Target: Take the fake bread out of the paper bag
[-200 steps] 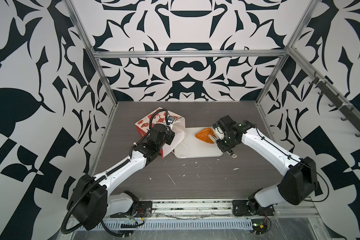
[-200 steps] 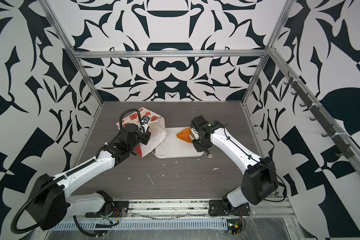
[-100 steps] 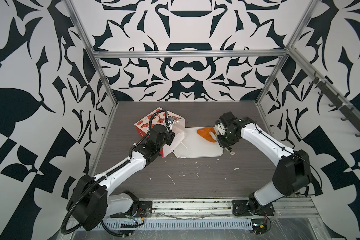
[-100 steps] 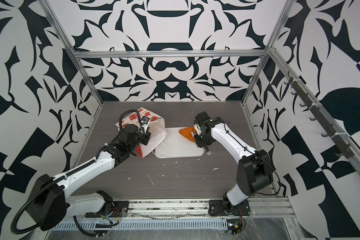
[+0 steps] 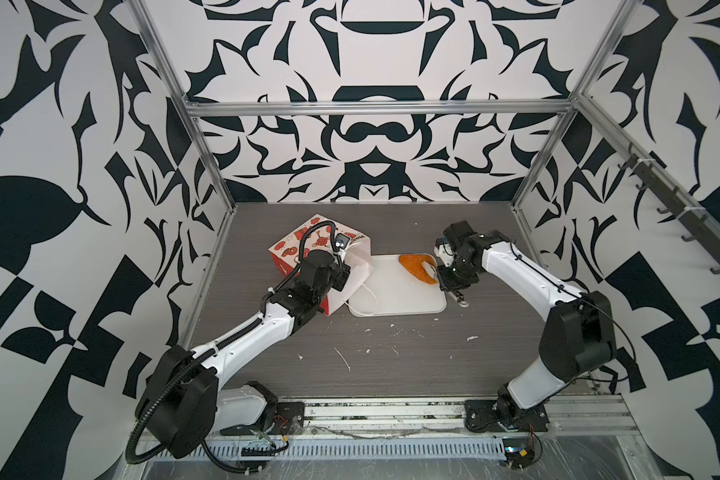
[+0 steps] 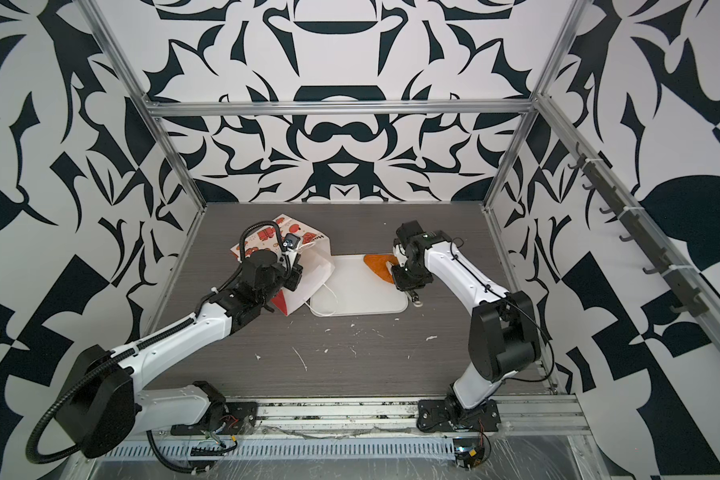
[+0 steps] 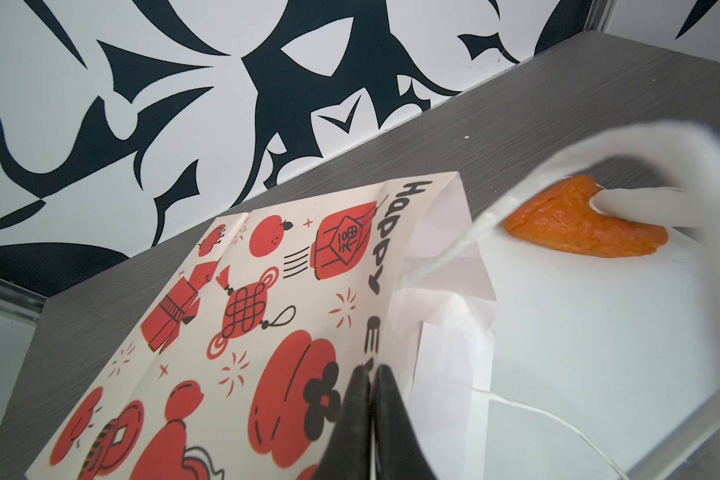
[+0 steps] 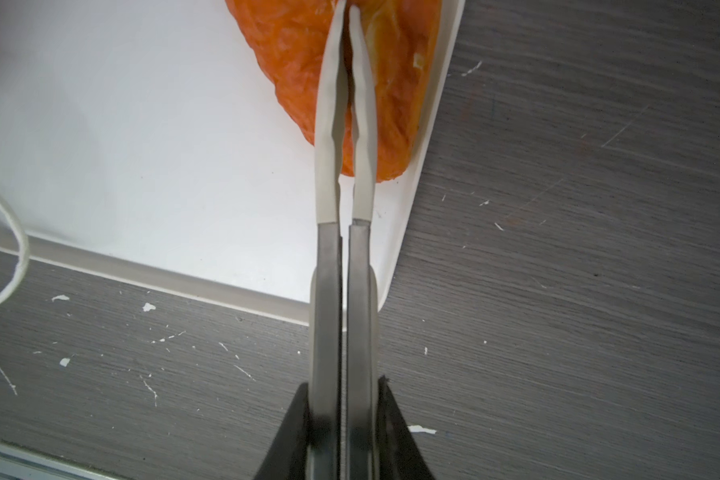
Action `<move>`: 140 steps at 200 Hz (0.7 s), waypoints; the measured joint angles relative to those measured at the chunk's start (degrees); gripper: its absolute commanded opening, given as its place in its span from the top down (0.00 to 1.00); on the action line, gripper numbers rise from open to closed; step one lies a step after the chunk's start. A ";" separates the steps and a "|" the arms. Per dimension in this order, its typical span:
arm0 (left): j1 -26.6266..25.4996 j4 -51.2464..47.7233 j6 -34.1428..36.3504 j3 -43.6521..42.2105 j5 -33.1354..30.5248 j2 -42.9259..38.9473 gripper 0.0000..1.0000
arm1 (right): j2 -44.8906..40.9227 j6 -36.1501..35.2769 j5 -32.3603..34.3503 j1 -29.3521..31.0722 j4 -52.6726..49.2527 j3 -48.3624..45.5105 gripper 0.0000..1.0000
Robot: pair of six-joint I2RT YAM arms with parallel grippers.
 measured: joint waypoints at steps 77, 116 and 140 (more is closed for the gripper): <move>0.28 1.29 -0.02 0.00 0.85 0.52 0.91 | -1.97 2.38 0.63 -0.26 0.31 0.11 0.58; 0.33 1.36 -0.04 0.00 1.46 2.47 0.91 | -5.84 3.32 3.13 -0.48 0.76 -0.13 0.59; 0.33 1.27 -0.02 0.00 1.46 2.49 0.91 | -8.46 3.61 4.00 -0.48 1.29 -0.72 0.59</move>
